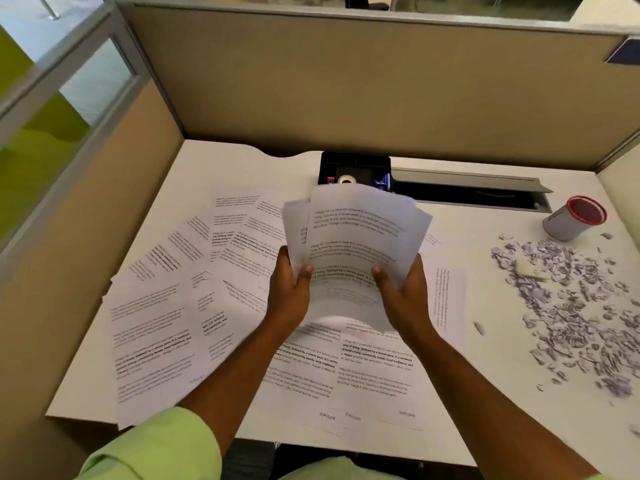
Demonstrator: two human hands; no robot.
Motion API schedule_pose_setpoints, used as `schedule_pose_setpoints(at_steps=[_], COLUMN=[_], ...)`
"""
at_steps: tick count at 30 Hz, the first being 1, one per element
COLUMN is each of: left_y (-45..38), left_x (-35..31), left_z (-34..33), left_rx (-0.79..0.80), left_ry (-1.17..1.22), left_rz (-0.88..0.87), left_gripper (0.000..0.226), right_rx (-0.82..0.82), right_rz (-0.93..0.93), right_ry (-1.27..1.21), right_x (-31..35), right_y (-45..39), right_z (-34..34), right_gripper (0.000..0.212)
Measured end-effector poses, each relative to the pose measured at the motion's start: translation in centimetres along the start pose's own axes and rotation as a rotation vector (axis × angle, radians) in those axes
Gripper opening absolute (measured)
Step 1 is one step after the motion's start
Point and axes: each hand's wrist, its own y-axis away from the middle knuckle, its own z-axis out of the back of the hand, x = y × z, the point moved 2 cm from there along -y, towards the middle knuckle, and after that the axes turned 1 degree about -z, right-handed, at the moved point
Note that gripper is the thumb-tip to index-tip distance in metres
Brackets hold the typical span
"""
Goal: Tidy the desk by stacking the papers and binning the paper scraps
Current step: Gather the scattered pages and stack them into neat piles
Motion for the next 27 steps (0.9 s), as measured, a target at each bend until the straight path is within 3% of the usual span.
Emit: schedule_pose_setpoints(at_steps=[5, 13, 17, 20, 24, 27], left_y=[0.6, 0.0, 0.3, 0.5, 0.8, 1.1], left_x=[-0.2, 0.4, 1.7, 2.2, 1.9, 2.3], left_z=[0.0, 0.9, 0.7, 0.1, -0.2, -0.3], left_rx=[-0.023, -0.130, -0.036, -0.008, -0.027, 0.003], left_ry=[-0.130, -0.074, -0.147, -0.163, -0.160, -0.195], left_rz=[-0.091, -0.072, -0.040, 0.017, -0.038, -0.026], left_gripper=[0.037, 0.032, 0.018, 0.016, 0.023, 0.026], right_rx=[0.009, -0.074, 0.046, 0.027, -0.038, 0.029], right_rz=[0.051, 0.014, -0.064, -0.102, -0.107, -0.109], right_ry=[0.086, 0.066, 0.028, 0.010, -0.057, -0.062], right_x=[-0.8, -0.9, -2.0, -3.0, -2.5, -3.2], right_y=[1.1, 0.7, 0.6, 0.3, 0.2, 0.3], right_z=[-0.1, -0.3, -0.3, -0.3, -0.2, 0.0], right_gripper=[0.054, 0.017, 0.041, 0.035, 0.028, 0.035])
